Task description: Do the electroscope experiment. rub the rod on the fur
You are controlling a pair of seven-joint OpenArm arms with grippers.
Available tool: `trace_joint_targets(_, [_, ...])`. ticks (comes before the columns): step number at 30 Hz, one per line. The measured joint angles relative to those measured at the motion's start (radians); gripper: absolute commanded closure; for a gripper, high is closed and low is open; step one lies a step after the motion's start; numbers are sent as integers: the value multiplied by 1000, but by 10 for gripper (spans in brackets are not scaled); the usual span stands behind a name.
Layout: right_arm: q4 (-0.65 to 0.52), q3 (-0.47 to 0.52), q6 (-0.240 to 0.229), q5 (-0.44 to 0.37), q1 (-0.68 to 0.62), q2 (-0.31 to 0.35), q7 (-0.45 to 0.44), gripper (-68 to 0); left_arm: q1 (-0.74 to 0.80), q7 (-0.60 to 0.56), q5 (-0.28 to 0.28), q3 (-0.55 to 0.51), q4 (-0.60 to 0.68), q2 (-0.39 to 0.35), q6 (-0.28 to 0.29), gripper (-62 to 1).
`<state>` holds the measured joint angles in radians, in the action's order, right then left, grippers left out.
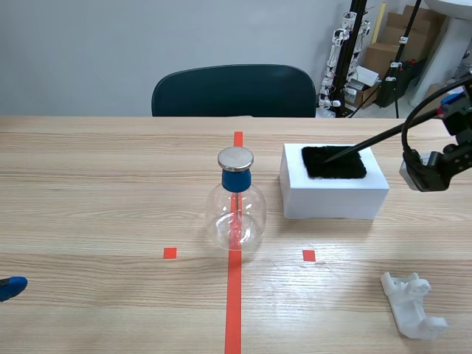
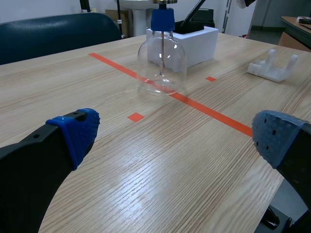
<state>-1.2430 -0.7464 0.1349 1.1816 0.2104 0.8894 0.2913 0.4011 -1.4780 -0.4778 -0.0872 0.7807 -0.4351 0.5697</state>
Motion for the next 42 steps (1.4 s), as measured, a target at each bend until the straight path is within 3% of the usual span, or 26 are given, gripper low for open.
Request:
trace_joint_targets(5, [-2,-8,-15,-37,-4,9,87,-24,0,0,0,0,0,0,0,-623])
trace_joint_targets(10, [-6,-8,-7,19,4,16,2,-24,0,0,0,0,0,0,0,-623])
trace_joint_targets(13, [-23,-8,-8,27,13,8,0,-24,0,0,0,0,0,0,0,-623])
trace_joint_targets(17, [-31,-13,-17,5,7,-26,97,-24,0,0,0,0,0,0,0,-623])
trace_joint_targets(20, [-32,-15,-53,-15,7,-14,143,-24,0,0,0,0,0,0,0,-623])
trace_joint_targets(27, [-32,-14,-45,91,11,11,47,-24,0,0,0,0,0,0,0,-623])
trace_joint_targets(31, [-32,-7,-50,77,13,-14,68,-24,0,0,0,0,0,0,0,-623])
trace_joint_targets(36, [-32,-10,-61,0,5,-8,156,-24,0,0,0,0,0,0,0,-623])
trace_joint_targets(42, [-32,-8,-49,67,8,22,23,-24,0,0,0,0,0,0,0,-623])
